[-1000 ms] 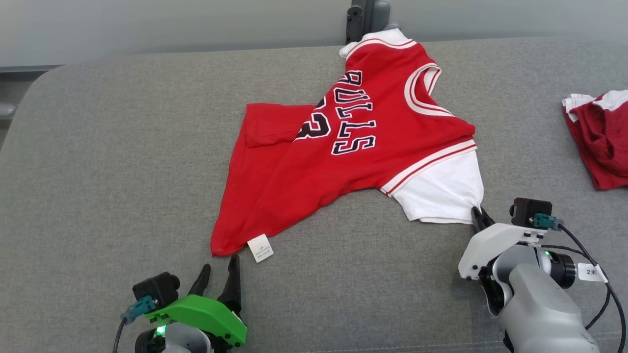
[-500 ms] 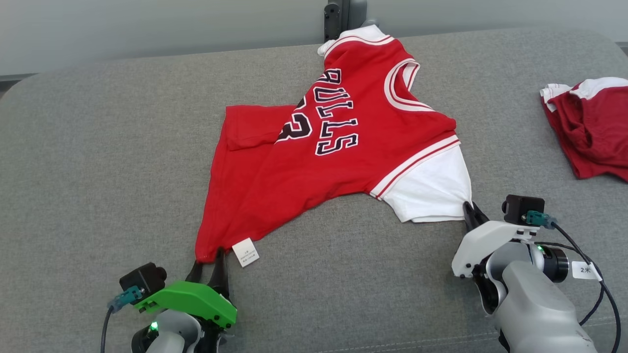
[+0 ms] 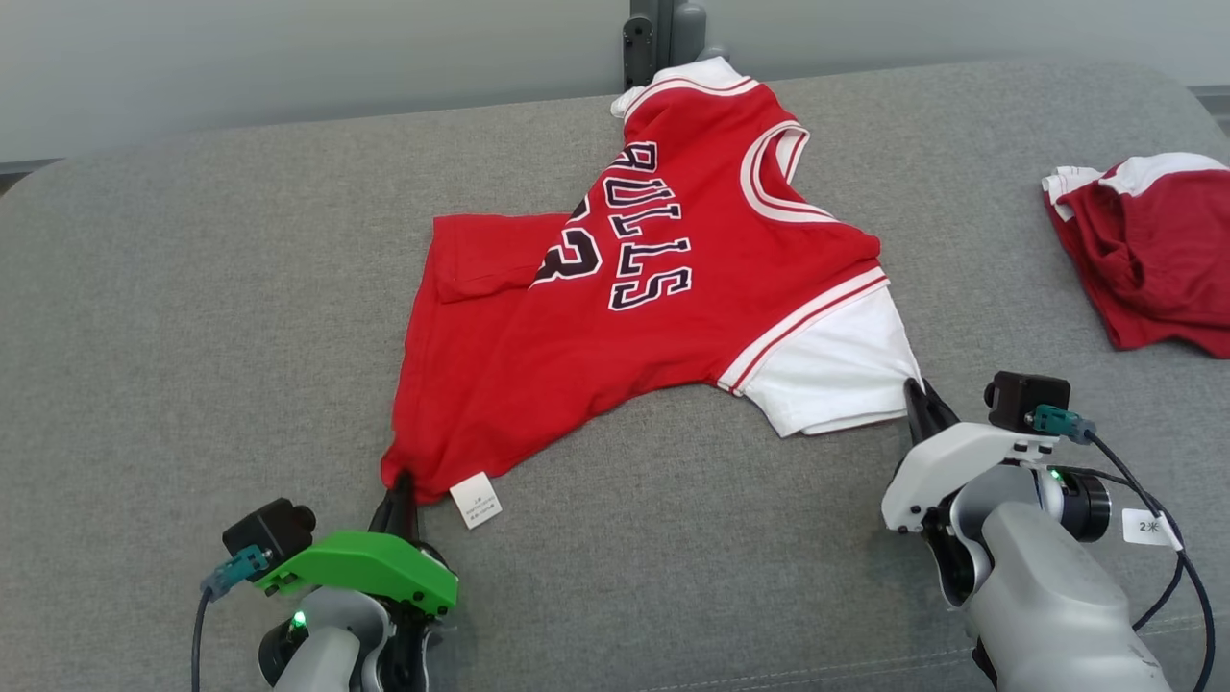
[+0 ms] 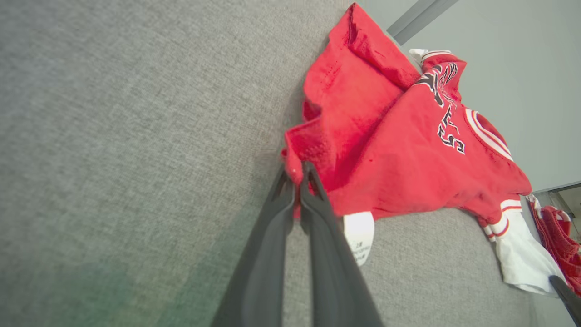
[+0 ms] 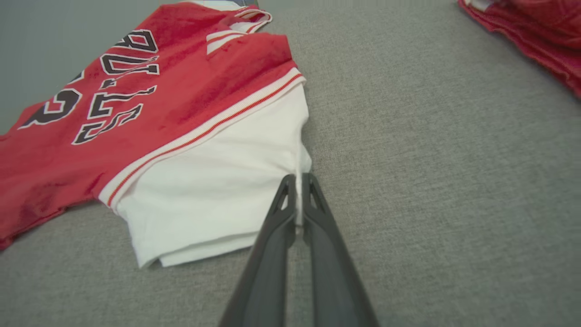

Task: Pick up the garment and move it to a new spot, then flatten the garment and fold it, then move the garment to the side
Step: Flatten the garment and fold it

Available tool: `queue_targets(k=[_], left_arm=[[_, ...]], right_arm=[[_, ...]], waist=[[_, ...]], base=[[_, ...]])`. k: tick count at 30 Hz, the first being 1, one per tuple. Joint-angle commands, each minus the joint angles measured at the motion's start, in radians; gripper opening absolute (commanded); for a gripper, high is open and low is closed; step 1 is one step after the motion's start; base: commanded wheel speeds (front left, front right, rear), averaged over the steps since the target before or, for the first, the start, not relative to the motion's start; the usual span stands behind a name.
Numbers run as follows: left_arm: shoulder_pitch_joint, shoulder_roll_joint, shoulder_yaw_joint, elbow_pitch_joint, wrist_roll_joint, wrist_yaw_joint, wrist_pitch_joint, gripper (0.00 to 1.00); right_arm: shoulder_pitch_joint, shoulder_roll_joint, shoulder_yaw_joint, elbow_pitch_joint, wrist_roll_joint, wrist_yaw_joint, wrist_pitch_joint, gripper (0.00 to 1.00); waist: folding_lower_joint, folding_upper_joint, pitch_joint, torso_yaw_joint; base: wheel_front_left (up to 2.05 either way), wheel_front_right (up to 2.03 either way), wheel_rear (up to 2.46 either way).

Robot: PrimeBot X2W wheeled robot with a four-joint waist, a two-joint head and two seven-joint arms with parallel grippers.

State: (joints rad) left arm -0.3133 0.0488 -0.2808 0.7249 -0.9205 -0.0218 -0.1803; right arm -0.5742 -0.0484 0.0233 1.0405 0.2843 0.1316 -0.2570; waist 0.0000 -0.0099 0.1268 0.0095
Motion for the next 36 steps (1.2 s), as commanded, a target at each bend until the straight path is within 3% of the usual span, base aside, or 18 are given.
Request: queue_targets(k=[1, 9, 16, 17, 20, 29, 36], left_arm=[[-0.019, 0.003, 0.001, 0.002, 0.004, -0.008, -0.015, 0.0], [-0.028, 0.036, 0.045, -0.077, 0.037, -0.033, -0.078, 0.0], [0.005, 0.061, 0.08, -0.251, 0.094, -0.027, -0.085, 0.0], [0.005, 0.061, 0.08, -0.251, 0.094, -0.027, -0.085, 0.0], [0.021, 0.08, 0.083, -0.369, 0.112, -0.017, -0.083, 0.0], [0.001, 0.153, 0.073, -0.696, 0.142, 0.029, 0.017, 0.0], [-0.098, 0.219, 0.066, -0.921, 0.16, 0.069, 0.145, 0.0]], right_arm=[[0.017, -0.005, -0.004, -0.014, 0.007, -0.002, -0.005, 0.0], [0.07, -0.035, -0.01, -0.209, 0.095, -0.002, -0.008, 0.0], [0.163, -0.086, -0.015, -0.529, 0.239, -0.002, 0.02, 0.0], [0.163, -0.086, -0.015, -0.529, 0.239, -0.002, 0.02, 0.0], [0.22, -0.103, -0.041, -0.733, 0.295, -0.002, 0.058, 0.0], [0.291, -0.099, -0.117, -1.141, 0.302, -0.001, 0.192, 0.0], [0.254, -0.075, -0.163, -1.38, 0.28, -0.001, 0.312, 0.0]], waist=[[0.0, 0.0099, -0.004, -0.002], [0.0, 0.0099, -0.036, -0.004], [0.0, 0.0099, -0.078, -0.015], [0.0, 0.0099, -0.078, -0.015], [0.0, 0.0099, -0.103, -0.023], [0.0, 0.0099, -0.142, -0.041], [0.0, 0.0099, -0.146, -0.049]], base=[[0.0, 0.0, 0.0], [0.0, 0.0, 0.0], [0.0, 0.0, 0.0], [0.0, 0.0, 0.0], [0.0, 0.0, 0.0], [0.0, 0.0, 0.0], [0.0, 0.0, 0.0]])
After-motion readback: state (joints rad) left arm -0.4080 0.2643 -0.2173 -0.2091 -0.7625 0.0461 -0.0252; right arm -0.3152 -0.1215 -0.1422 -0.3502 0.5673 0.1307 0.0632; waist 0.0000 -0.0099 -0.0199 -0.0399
